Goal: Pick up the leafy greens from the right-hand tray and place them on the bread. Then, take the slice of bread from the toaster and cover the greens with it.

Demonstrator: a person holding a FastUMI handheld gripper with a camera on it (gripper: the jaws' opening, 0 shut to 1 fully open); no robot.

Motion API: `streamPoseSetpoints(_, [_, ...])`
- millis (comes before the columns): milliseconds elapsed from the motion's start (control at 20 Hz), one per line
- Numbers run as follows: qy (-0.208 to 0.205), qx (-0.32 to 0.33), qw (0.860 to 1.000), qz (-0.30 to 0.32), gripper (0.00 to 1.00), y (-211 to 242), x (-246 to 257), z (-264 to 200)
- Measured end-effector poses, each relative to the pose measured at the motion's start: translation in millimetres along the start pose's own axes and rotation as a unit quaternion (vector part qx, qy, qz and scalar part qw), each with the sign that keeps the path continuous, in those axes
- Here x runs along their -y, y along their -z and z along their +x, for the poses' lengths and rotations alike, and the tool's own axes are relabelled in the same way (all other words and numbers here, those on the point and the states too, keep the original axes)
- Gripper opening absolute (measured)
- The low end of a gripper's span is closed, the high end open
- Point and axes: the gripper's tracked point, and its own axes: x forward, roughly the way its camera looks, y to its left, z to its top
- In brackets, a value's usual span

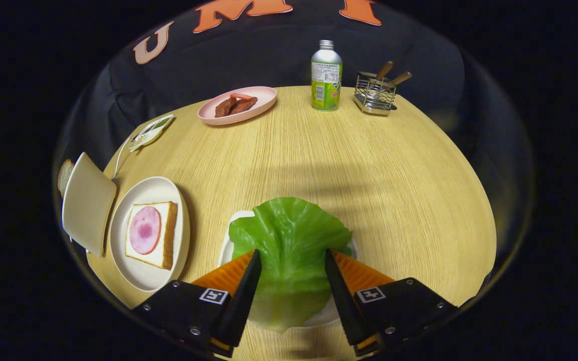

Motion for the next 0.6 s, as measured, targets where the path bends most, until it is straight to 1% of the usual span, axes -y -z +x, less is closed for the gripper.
streamPoseSetpoints(50, [-0.003, 0.005, 1.0, -0.005, 0.72, 1, -2, -2])
streamPoseSetpoints(100, [-0.005, 0.009, 1.0, -0.011, 0.62, 0, -5, -1])
streamPoseSetpoints(150, [-0.008, 0.015, 1.0, -0.016, 0.54, -1, -8, -1])
streamPoseSetpoints(200, [-0.011, 0.019, 1.0, -0.019, 0.4, -2, -10, -1])
streamPoseSetpoints(250, [-0.012, 0.023, 1.0, -0.018, 0.33, -3, -11, 0])
streamPoseSetpoints(300, [-0.014, 0.026, 0.999, -0.015, 0.2, -5, -11, 0])
streamPoseSetpoints(350, [-0.019, 0.027, 0.999, -0.008, 0.16, -5, -12, 0])
streamPoseSetpoints(400, [-0.024, 0.03, 0.999, 0.002, 0.1, -6, -12, -1])
streamPoseSetpoints(500, [-0.034, 0.043, 0.998, 0.013, 0.05, -12, -12, -7])
streamPoseSetpoints(600, [-0.047, 0.067, 0.996, 0.017, 0.04, -23, -17, -17])
